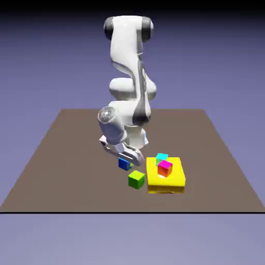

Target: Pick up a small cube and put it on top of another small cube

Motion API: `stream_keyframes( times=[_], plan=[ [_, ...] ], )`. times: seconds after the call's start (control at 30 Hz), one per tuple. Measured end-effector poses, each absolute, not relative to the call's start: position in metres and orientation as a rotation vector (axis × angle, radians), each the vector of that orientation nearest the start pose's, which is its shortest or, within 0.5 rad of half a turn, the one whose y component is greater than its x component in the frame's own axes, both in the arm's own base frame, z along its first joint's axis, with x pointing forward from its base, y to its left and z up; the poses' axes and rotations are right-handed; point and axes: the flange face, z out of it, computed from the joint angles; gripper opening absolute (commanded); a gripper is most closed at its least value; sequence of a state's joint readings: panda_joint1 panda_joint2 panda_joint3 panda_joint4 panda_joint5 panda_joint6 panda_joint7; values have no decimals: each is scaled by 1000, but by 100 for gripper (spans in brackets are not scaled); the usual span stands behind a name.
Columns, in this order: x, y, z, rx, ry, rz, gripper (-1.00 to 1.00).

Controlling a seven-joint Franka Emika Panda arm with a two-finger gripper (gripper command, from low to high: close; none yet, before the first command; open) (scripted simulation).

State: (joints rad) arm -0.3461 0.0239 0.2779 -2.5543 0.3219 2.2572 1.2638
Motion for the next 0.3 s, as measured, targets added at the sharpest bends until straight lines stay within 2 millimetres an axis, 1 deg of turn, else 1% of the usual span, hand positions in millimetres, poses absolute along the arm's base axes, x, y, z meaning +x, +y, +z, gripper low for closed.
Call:
stream_keyframes(
  times=[0.03,0.07,0.1,0.17,0.2,0.27,0.3],
  plan=[
    [416,-16,238,-2182,2176,602,-100],
    [414,-22,224,-2155,2196,602,-100],
    [411,-17,210,-2163,2189,602,-100],
    [405,-12,182,-2160,2193,602,-100],
    [402,-10,172,-2161,2194,601,100],
    [402,-10,172,-2162,2194,601,100],
    [406,-13,185,-2162,2194,602,100]
  ],
)
